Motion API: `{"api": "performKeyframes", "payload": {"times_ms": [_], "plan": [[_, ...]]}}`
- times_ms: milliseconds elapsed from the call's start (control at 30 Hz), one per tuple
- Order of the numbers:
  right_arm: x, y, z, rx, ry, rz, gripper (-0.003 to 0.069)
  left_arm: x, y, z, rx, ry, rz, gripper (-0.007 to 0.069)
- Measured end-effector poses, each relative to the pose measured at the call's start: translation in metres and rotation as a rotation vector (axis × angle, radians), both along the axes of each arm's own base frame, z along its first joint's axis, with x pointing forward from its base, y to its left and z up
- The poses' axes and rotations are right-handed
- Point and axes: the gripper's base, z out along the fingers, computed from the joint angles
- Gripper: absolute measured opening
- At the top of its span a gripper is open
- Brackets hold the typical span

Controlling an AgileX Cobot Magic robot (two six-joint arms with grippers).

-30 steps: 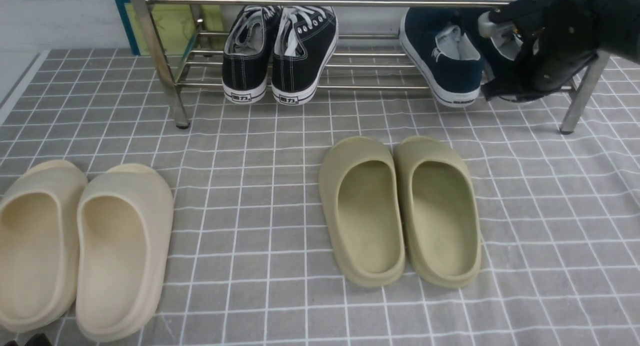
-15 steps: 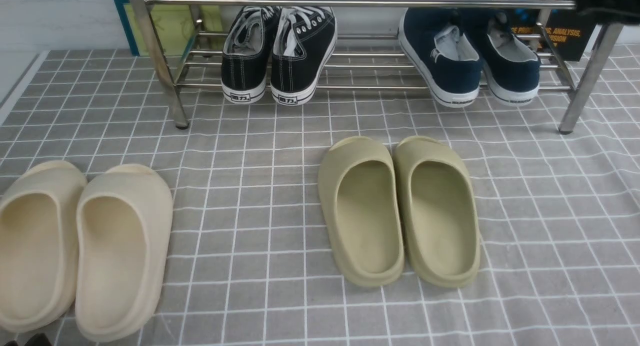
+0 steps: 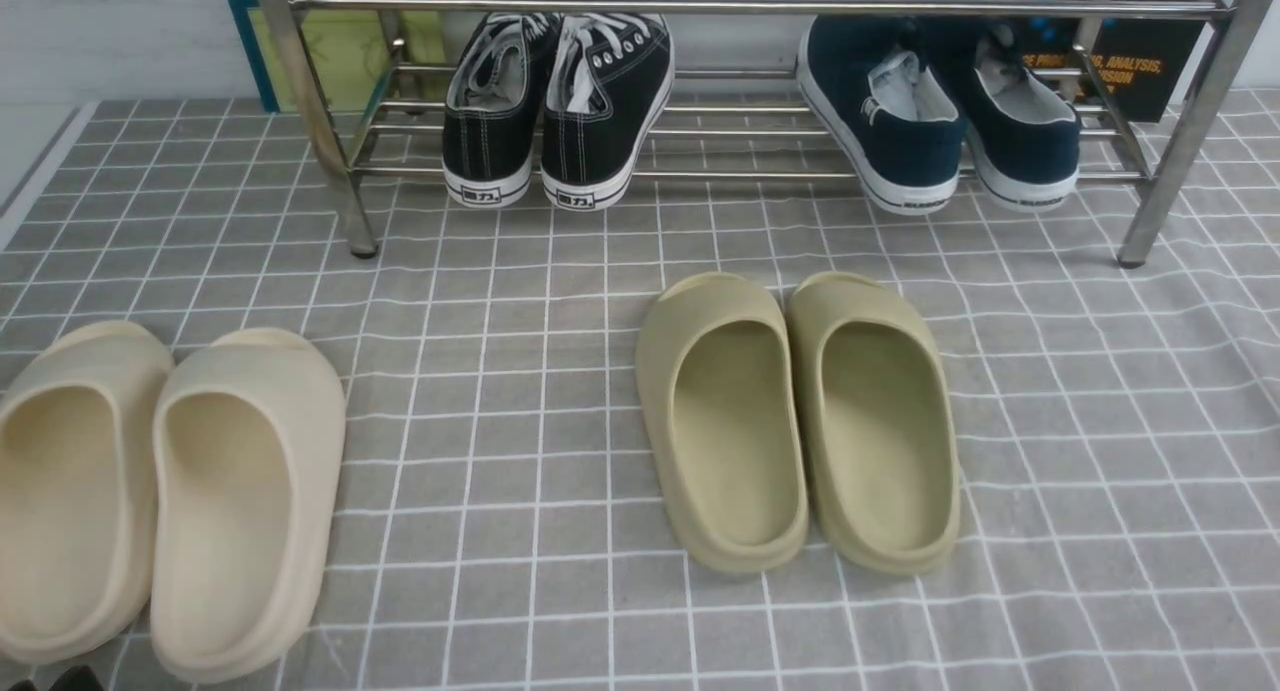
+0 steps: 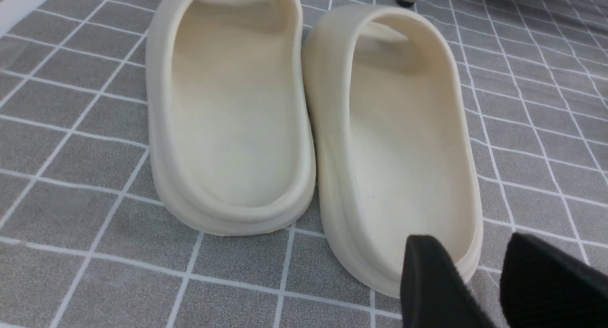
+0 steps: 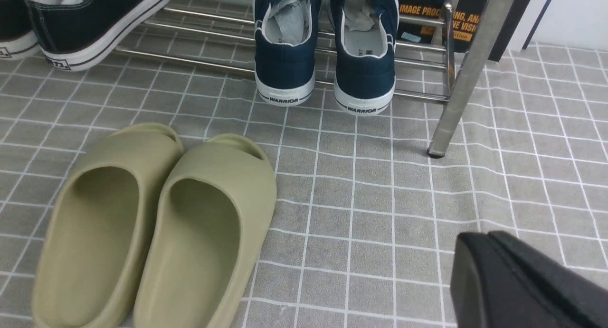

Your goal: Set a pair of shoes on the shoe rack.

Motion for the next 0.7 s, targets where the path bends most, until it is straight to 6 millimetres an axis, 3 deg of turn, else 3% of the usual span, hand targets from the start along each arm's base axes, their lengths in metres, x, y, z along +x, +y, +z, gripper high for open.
{"api": "performKeyframes", "payload": {"times_ms": [267,700], "plan": [[-0.03,-0.005,-0.014,0.003,-0.012,-0.002,0.0003,0.0,0.0,0.0,0.0,0.0,0.0,0.0238],[-0.034,-0.006,-0.023,-0.002,0.069,-0.004,0.0004,0.0,0.0,0.0,0.0,0.0,0.0,0.0238]]}}
